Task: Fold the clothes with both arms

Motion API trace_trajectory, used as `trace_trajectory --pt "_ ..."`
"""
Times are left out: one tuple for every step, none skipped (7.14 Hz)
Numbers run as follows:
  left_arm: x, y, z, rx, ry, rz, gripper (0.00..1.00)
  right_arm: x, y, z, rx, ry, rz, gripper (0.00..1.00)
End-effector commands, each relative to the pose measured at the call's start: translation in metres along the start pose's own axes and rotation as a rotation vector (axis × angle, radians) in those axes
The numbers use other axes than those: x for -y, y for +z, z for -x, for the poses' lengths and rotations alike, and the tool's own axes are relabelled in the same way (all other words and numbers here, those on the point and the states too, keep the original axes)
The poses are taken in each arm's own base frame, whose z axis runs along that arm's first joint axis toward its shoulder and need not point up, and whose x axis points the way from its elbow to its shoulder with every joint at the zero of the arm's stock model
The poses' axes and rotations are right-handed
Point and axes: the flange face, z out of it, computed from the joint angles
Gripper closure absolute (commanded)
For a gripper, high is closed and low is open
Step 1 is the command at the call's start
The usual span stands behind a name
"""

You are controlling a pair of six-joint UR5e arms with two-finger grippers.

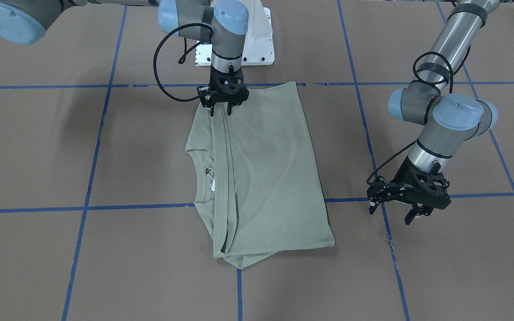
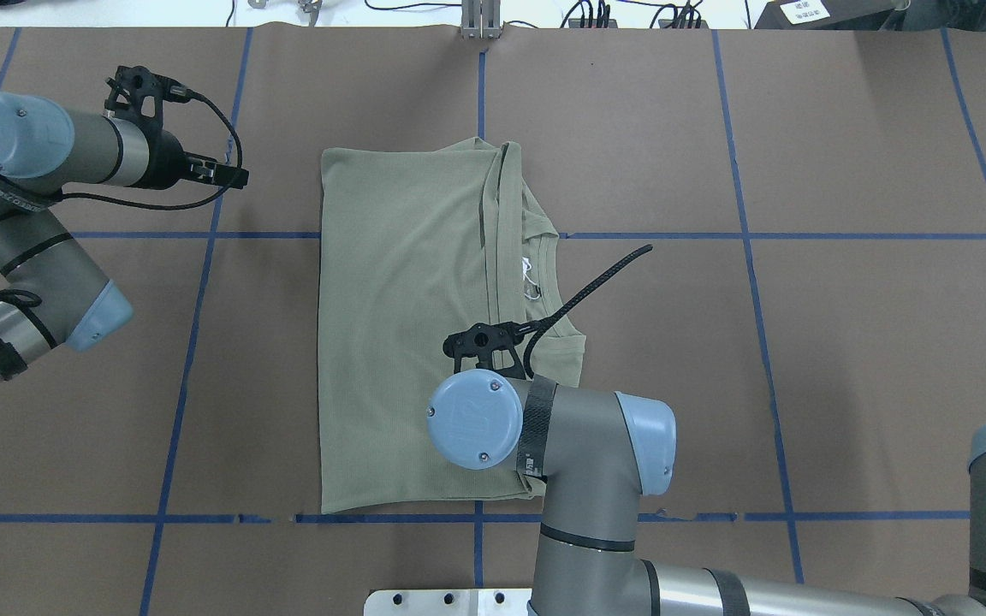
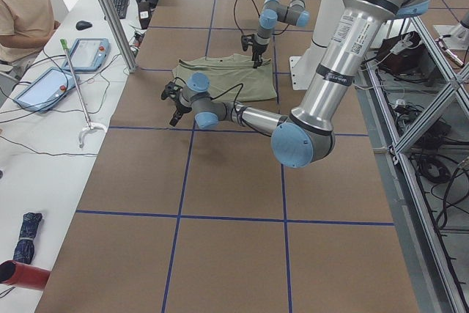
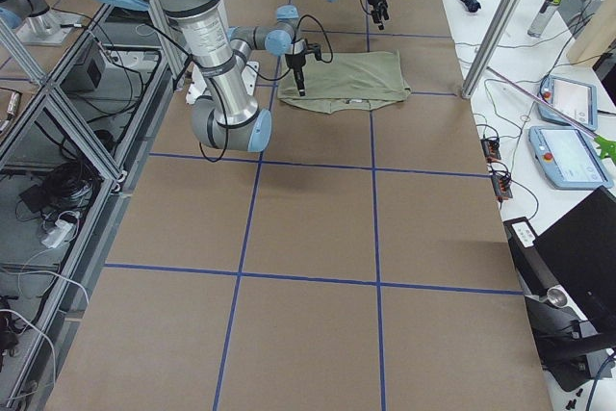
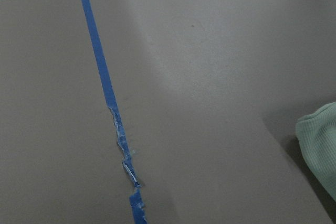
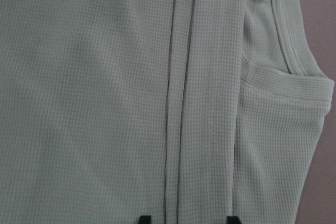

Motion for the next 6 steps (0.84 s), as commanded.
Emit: trace_trajectory --pt "-0.003 -0.0003 0.0024 0.002 0.001 0.002 0.0 -0.0053 0.0028 0.0011 -0.004 -0.007 0.005 0.49" --pt "-0.0038 -0.0001 0.0032 0.003 0.0 0.003 0.0 -0.007 0.0053 -0.0003 -0.008 -0.009 0.007 0.5" --pt "-0.0062 0.0002 0.0056 0.006 -0.001 0.007 0.0 -0.0072 0.0062 -0.0012 -0.011 -0.009 0.007 0.51" --pt "-0.0063 0.0002 0.0057 0.006 -0.001 0.007 0.0 -0.0079 0.0087 -0.0033 -0.018 -0.01 0.007 0.57" --pt "-0.0063 0.0002 0.0057 0.006 -0.001 0.007 0.0 -0.008 0.0088 -0.0041 -0.024 -0.011 0.008 0.66" --pt "-0.0071 0.0003 0.0065 0.007 -0.001 0.008 0.0 -0.0078 0.0055 -0.0037 -0.021 -0.011 0.007 0.72"
